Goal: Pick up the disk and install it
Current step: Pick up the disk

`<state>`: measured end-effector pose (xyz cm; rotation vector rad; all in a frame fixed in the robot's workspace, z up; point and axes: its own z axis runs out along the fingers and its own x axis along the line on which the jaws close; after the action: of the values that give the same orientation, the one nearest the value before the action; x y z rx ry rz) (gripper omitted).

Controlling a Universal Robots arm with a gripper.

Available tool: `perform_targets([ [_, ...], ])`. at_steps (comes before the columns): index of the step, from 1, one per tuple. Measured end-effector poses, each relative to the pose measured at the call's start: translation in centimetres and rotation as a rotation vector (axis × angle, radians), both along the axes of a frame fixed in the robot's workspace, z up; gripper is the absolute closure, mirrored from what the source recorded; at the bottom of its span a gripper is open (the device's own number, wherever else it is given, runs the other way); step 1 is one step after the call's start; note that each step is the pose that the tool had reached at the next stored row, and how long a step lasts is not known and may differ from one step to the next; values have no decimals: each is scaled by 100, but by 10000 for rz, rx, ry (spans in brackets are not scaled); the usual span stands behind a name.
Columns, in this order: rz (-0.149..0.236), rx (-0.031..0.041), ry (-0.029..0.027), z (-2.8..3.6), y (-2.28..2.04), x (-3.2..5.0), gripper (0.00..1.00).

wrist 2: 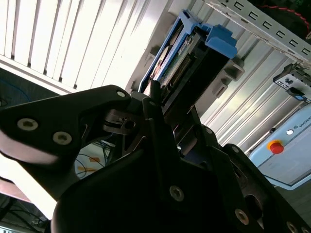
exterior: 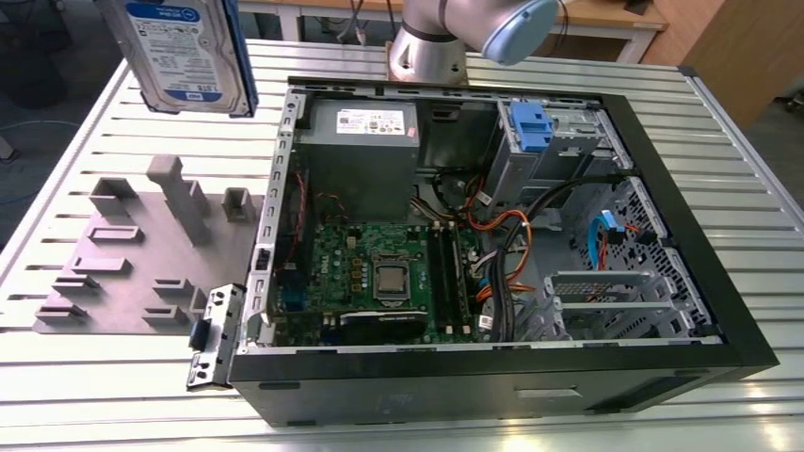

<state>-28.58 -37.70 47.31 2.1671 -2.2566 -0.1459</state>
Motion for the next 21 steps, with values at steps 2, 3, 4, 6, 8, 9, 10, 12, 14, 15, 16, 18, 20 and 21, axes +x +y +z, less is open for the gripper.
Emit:
perform_targets([
  [2, 0, 0, 0, 0, 0, 43, 65],
  [3, 1, 0, 0, 0, 0, 65, 65],
  [4, 1, 0, 0, 0, 0, 89, 65],
  [6, 1, 1, 0, 0, 0, 135, 65],
  [8, 0, 1, -1, -1, 0, 183, 65],
  [9, 0, 0, 0, 0, 0, 208, 65],
  [10, 0, 0, 0, 0, 0, 233, 65],
  [12, 0, 0, 0, 0, 0, 284, 65],
  [14, 1, 1, 0, 0, 0, 330, 65],
  [15, 1, 0, 0, 0, 0, 352, 65],
  [16, 1, 0, 0, 0, 0, 373, 65],
  [18, 0, 1, 0, -1, 0, 423, 65],
  [20, 0, 0, 1, 0, 0, 477, 65],
  [21, 0, 1, 0, -1, 0, 504, 65],
])
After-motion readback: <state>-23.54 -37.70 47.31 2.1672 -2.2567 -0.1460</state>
